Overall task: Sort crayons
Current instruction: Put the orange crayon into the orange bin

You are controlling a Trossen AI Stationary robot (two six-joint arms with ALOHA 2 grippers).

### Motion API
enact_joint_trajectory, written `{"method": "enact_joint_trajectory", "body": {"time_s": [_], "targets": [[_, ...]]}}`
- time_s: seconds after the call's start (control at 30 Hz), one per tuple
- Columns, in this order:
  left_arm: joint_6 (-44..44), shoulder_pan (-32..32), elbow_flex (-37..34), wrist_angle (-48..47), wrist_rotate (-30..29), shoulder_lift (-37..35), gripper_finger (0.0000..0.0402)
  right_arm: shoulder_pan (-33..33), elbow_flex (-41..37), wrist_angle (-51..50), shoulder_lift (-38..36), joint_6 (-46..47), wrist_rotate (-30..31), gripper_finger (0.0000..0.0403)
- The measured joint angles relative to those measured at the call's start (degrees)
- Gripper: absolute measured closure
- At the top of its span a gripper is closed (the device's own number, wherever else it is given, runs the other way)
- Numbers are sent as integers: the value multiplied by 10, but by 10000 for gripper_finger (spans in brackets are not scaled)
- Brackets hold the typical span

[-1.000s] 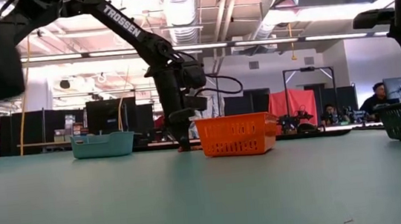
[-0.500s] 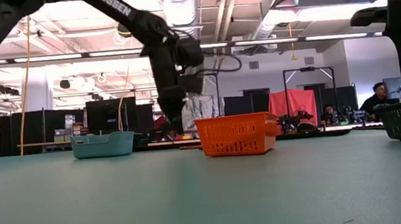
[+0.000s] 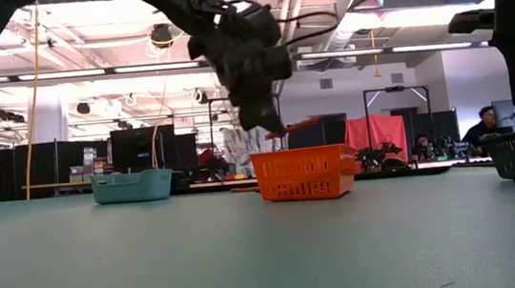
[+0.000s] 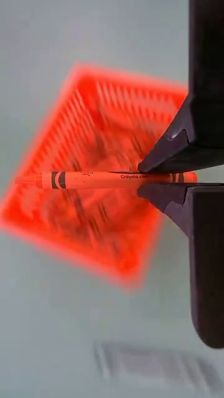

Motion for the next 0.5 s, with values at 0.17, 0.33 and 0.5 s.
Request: {"method": "enact_joint_trajectory", "body": {"time_s": [0.17,0.33,0.5], "targets": [[-63,-53,-11,39,36,0,401,2,0,1,0,3,1,262],[-91,-82,-11,26,-12,0,401,2,0,4,0,2,20,262],[-120,-83,-11,18,-52,0,385,1,0,10,0,-2,26,262]]}}
